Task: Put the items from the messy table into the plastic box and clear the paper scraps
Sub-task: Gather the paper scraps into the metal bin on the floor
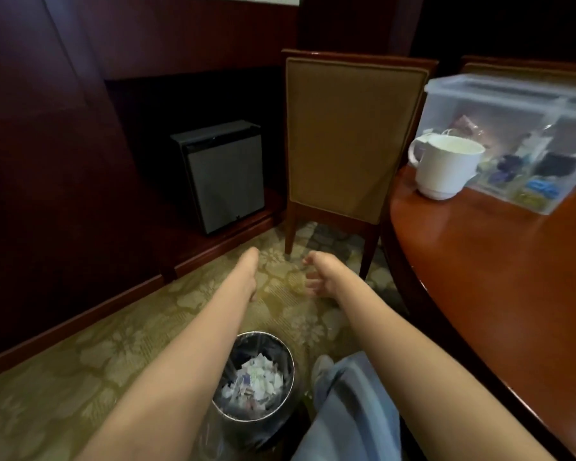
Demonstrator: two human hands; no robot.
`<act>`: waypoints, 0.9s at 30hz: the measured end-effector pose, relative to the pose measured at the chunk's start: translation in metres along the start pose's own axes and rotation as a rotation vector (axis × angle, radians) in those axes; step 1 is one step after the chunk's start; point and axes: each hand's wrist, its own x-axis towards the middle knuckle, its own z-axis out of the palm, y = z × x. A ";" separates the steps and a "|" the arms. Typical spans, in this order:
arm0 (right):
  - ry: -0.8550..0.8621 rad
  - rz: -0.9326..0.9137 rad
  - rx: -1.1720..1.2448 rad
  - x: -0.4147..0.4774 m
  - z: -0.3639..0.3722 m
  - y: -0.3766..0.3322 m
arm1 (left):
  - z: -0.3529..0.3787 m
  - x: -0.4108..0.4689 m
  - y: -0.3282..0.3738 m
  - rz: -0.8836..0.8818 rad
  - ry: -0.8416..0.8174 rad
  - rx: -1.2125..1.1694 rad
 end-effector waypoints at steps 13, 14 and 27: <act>0.168 -0.337 0.161 -0.072 -0.092 -0.080 | 0.083 -0.077 0.085 0.335 -0.236 -0.073; 0.197 -0.348 0.172 -0.077 -0.104 -0.080 | 0.093 -0.083 0.086 0.346 -0.264 -0.063; 0.620 -0.352 0.298 -0.128 -0.262 -0.031 | 0.242 -0.154 0.052 0.419 -0.607 0.201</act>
